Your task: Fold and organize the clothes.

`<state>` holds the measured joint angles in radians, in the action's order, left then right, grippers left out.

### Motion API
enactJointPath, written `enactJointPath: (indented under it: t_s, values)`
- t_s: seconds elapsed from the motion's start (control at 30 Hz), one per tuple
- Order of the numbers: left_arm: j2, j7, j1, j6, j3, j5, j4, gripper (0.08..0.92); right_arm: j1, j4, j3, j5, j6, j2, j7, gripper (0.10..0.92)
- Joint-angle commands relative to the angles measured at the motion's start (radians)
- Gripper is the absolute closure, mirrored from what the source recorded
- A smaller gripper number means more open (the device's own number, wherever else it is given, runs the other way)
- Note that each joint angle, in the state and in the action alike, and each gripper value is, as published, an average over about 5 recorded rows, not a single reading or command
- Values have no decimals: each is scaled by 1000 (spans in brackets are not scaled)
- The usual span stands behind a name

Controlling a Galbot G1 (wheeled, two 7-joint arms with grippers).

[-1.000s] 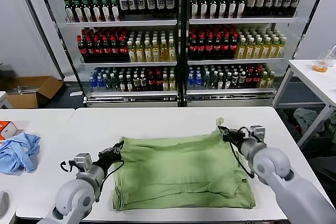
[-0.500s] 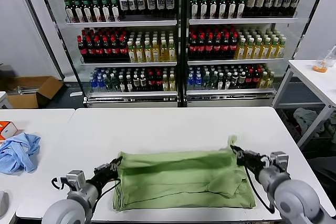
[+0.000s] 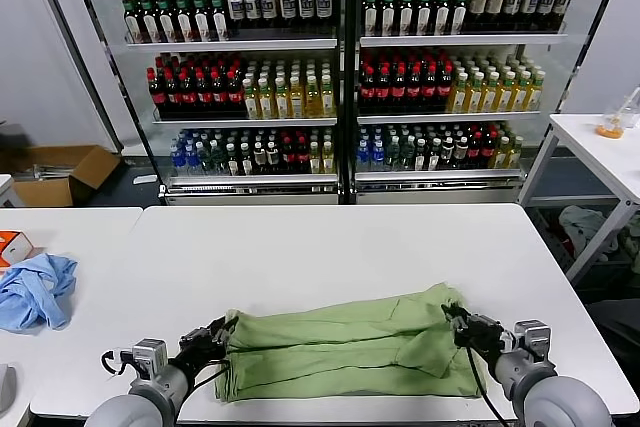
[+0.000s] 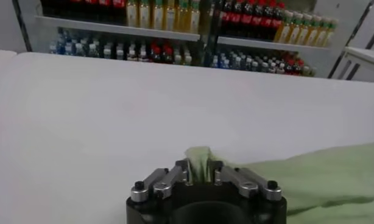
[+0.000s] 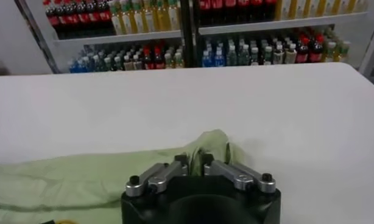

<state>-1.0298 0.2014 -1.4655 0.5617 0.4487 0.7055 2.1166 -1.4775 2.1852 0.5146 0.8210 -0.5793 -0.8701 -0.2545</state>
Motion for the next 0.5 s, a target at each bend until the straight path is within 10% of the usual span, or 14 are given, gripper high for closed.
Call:
enactJointPath:
  t_s: [0.03,0.5]
  values:
    - [-99,71,-70,-41,2,-167,85,632,-44,45,-2,-85,0,-11,-1,622]
    - [-304,157,-189,-140,-62,-461,62,232,-37,32,-43,-121,1,-24,-1,242]
